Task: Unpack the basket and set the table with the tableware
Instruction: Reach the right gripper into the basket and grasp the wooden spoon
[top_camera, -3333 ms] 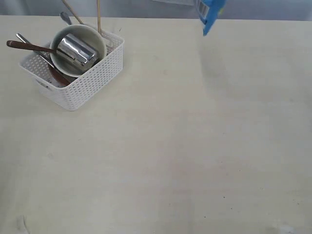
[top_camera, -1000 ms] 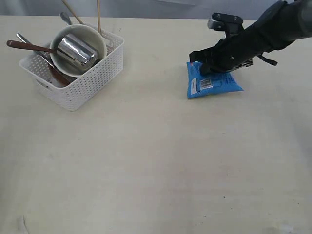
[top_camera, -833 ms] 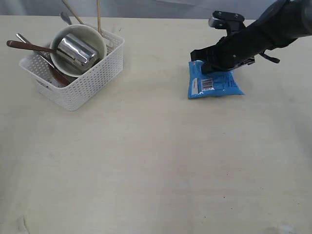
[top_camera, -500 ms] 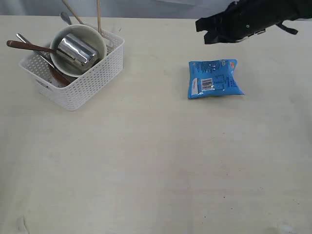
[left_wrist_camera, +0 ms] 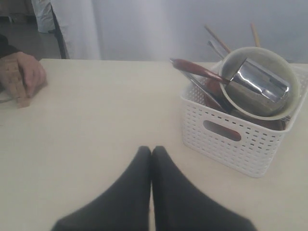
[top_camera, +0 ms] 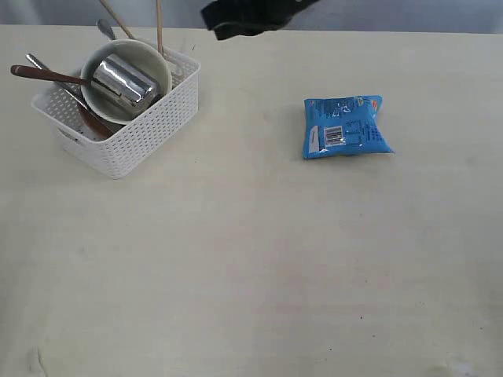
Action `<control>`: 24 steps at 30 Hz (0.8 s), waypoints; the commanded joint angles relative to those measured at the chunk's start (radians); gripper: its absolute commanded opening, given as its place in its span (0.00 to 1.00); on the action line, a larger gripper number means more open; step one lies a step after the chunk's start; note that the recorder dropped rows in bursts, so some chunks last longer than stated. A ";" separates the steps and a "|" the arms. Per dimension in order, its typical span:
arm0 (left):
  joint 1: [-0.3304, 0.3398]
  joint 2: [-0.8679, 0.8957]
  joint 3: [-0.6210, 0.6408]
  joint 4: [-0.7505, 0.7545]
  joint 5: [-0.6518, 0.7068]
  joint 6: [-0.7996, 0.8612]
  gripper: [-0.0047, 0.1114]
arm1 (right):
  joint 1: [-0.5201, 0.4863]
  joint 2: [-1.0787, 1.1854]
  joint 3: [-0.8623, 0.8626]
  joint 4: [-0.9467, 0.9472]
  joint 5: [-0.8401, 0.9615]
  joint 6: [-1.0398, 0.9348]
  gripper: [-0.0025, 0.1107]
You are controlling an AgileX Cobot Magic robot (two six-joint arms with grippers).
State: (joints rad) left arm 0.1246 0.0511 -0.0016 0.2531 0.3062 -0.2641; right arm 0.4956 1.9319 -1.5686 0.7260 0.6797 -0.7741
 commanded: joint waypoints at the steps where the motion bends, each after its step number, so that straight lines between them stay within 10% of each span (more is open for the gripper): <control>1: -0.002 -0.006 0.002 0.006 -0.005 -0.002 0.04 | 0.098 0.061 -0.099 -0.087 0.012 -0.008 0.09; 8: -0.002 -0.006 0.002 0.006 -0.005 -0.002 0.04 | 0.192 0.129 -0.173 -0.155 -0.077 -0.088 0.60; 24: -0.002 -0.006 0.002 0.006 -0.005 -0.002 0.04 | 0.334 0.312 -0.250 -0.150 -0.431 -0.520 0.57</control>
State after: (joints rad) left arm 0.1246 0.0511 -0.0016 0.2531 0.3062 -0.2641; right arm 0.8229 2.2072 -1.7710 0.5690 0.2651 -1.2658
